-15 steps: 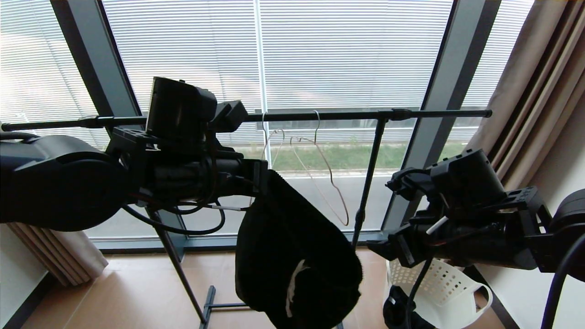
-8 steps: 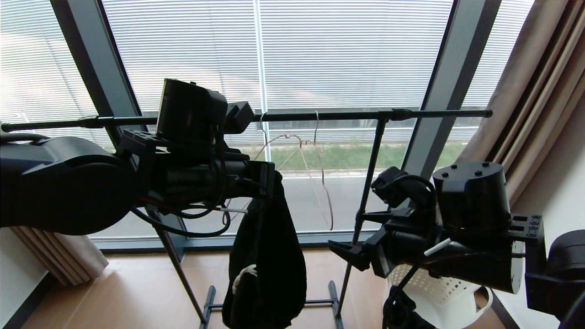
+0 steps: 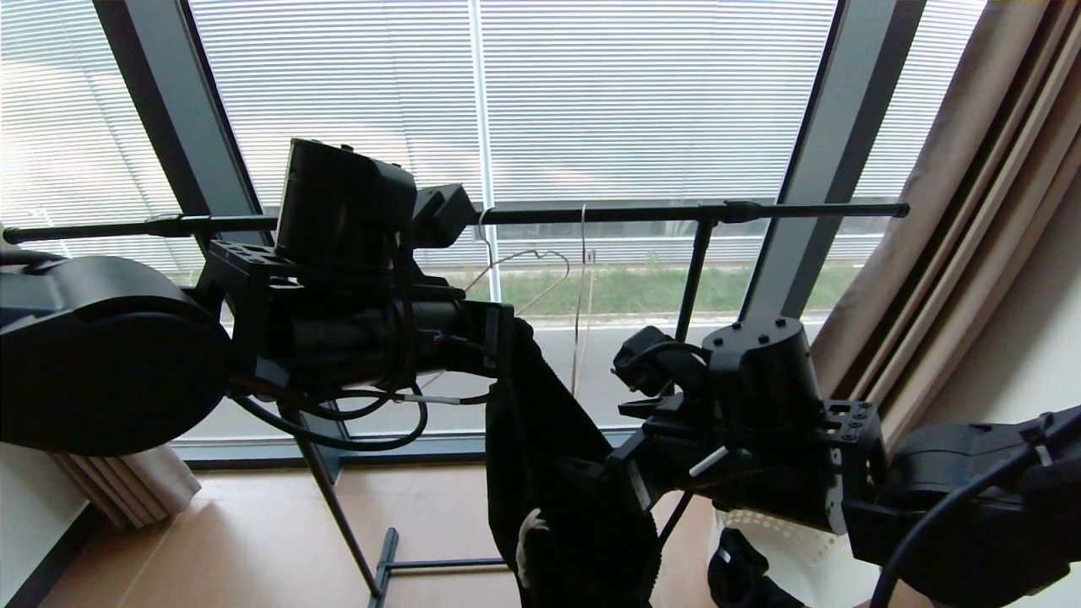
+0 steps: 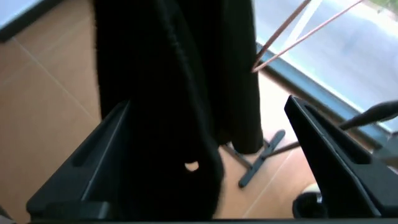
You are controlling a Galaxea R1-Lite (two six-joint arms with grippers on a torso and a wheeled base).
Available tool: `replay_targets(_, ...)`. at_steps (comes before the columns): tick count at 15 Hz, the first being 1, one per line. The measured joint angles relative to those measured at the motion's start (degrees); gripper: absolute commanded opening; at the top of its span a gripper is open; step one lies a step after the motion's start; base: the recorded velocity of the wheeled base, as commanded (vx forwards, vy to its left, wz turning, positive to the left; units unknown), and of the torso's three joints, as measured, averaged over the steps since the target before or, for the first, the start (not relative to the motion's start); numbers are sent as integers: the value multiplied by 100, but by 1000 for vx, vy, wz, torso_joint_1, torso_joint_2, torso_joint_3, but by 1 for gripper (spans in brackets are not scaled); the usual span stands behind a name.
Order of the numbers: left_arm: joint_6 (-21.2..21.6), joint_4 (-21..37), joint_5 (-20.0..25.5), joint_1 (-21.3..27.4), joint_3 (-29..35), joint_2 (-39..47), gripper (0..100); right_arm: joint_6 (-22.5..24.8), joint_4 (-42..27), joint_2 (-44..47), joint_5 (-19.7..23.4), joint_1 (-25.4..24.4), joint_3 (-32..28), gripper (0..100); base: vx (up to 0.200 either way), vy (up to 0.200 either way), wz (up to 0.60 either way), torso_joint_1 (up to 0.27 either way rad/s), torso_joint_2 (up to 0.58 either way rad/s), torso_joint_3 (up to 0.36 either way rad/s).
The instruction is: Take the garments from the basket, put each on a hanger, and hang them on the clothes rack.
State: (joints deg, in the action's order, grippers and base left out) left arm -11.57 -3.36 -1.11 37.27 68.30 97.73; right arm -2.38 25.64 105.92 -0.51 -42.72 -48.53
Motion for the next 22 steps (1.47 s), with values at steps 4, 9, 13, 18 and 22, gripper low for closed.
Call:
replay_targets(4, 0, -2, 0, 138, 18, -93, 0, -24, 301, 555, -107, 82, 40, 100, 0, 0, 0, 0, 0, 0)
replay_targets(9, 0, 0, 5, 38, -102, -226, 0, -30, 564, 846, -126, 160, 416, 100, 0, 0, 0, 0, 0, 0)
replay_targets(13, 0, -18, 32, -89, -257, -243, 0, -29, 1191, 819, -107, 293, 874, 100, 0, 0, 0, 0, 0, 0)
replay_targets(18, -9, -22, 35, -141, -293, -241, 0, -40, 1296, 861, -112, 472, 1030, 0, 0, 0, 0, 0, 0, 0)
replay_targets(22, 7, -43, 51, -402, -500, -178, 0, -35, 1273, 507, -112, 1030, 1148, 0, 0, 0, 0, 0, 0, 0)
